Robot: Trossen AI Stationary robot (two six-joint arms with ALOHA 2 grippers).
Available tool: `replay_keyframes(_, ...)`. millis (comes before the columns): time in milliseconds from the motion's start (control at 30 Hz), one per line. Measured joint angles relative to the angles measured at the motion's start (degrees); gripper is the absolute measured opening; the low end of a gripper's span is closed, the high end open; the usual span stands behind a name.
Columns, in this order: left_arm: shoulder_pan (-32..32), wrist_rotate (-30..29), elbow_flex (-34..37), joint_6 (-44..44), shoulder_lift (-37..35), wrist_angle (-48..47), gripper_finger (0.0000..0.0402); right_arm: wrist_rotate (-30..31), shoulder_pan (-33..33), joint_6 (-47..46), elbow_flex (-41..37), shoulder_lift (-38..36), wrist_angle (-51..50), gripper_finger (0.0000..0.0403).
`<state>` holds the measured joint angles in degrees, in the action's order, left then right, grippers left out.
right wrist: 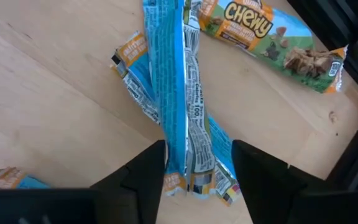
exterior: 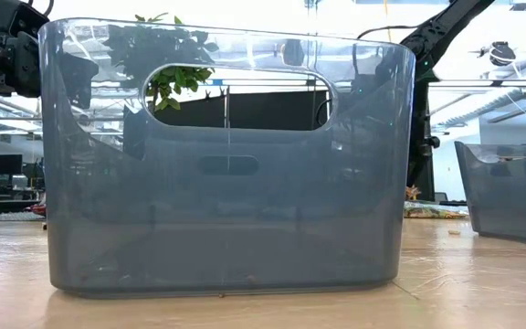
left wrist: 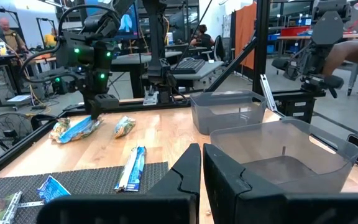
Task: Pick and place Granola Bars by type
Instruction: Put the yellow granola bar into the right black bin
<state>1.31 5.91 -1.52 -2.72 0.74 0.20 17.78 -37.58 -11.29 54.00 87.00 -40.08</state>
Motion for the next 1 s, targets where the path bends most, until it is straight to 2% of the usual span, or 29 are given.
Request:
replay_keyframes(333, 0.0, 0.0, 0.0, 0.0, 0.0, 0.0, 0.0026, -3.0, 0.0, -0.2, 0.0, 0.0, 0.0, 0.0134)
replay_keyframes(500, 0.0, 0.0, 0.0, 0.0, 0.0, 0.0, 0.0026, -3.0, 0.0, -0.2, -0.7, 0.0, 0.4, 0.0132)
replay_keyframes(800, 0.0, 0.0, 0.0, 0.0, 0.0, 0.0, 0.0026, -2.7, -1.1, 0.0, -6.5, 0.0, 5.1, 0.0132)
replay_keyframes(1000, 0.0, 0.0, 0.0, 0.0, 0.0, 0.0, 0.0026, -2.7, -1.1, 0.0, -7.0, 0.0, 5.6, 0.0132)
